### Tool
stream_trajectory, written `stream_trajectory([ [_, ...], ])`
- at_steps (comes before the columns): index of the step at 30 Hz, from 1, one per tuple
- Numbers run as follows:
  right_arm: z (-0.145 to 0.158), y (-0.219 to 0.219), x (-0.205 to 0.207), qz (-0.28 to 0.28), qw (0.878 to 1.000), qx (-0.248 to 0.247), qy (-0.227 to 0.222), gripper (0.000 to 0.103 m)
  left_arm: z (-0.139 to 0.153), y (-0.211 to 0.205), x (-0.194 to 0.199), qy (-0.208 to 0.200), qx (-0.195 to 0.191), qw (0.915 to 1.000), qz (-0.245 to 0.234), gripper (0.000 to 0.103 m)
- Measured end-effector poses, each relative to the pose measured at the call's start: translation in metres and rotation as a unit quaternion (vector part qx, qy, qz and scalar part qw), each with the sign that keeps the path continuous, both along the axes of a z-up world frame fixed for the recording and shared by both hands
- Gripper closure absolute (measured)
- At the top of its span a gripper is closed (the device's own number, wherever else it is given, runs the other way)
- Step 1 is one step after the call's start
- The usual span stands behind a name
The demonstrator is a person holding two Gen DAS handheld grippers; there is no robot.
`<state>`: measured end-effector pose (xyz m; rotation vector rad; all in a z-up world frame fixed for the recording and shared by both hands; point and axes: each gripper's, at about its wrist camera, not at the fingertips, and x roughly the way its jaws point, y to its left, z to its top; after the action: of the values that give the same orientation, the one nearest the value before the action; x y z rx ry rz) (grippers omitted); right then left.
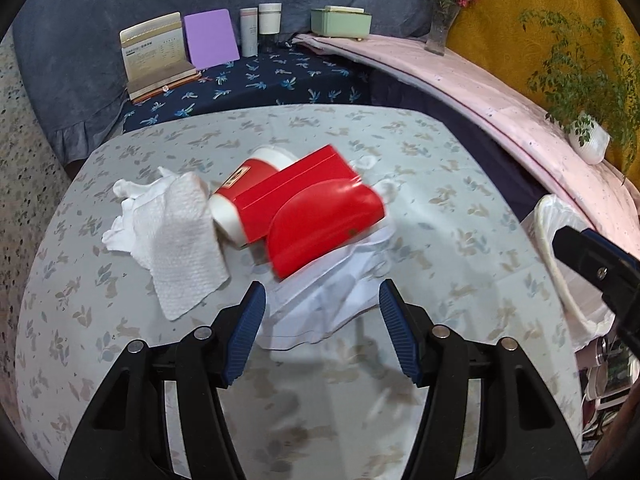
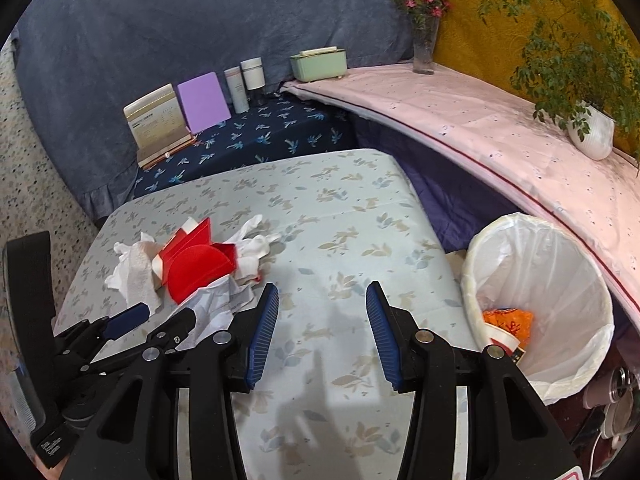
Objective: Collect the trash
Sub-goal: 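Grasp the white paper sheet with the left gripper and lift it, then grasp the red plastic box with the right gripper while the left holds the paper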
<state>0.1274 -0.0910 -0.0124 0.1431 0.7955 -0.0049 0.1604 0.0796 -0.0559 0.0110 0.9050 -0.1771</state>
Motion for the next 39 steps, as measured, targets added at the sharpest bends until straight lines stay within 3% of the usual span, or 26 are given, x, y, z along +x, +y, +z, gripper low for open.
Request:
stream_trajectory([
  [10, -0.020, 0.025, 0.015, 0.014, 1.000, 0.000, 0.023, 0.058, -0.022, 0.014, 0.016, 0.011, -0.007, 0.9990, -0.042, 0.053],
  [13, -0.023, 0.030, 0.018, 0.016, 1.000, -0.001, 0.027, 0.058, -0.026, 0.013, 0.020, 0.015, -0.016, 0.9982, -0.056, 0.066],
  [15, -0.024, 0.031, 0.020, 0.016, 0.999, -0.001, 0.030, 0.058, -0.027, 0.011, 0.020, 0.016, -0.016, 0.9977, -0.064, 0.081],
  [20, -0.027, 0.033, 0.022, 0.015, 0.999, -0.001, 0.034, 0.058, -0.026, 0.009, 0.015, 0.026, -0.029, 0.9963, -0.077, 0.101],
  [31, -0.021, 0.043, 0.024, 0.029, 0.999, 0.004, 0.030, 0.058, -0.007, 0.033, -0.020, 0.020, -0.046, 0.9972, -0.054, 0.101],
  [39, -0.022, 0.069, 0.034, 0.052, 0.998, 0.015, 0.034, 0.058, 0.004, 0.090, -0.037, 0.014, -0.044, 0.9985, 0.031, 0.101],
])
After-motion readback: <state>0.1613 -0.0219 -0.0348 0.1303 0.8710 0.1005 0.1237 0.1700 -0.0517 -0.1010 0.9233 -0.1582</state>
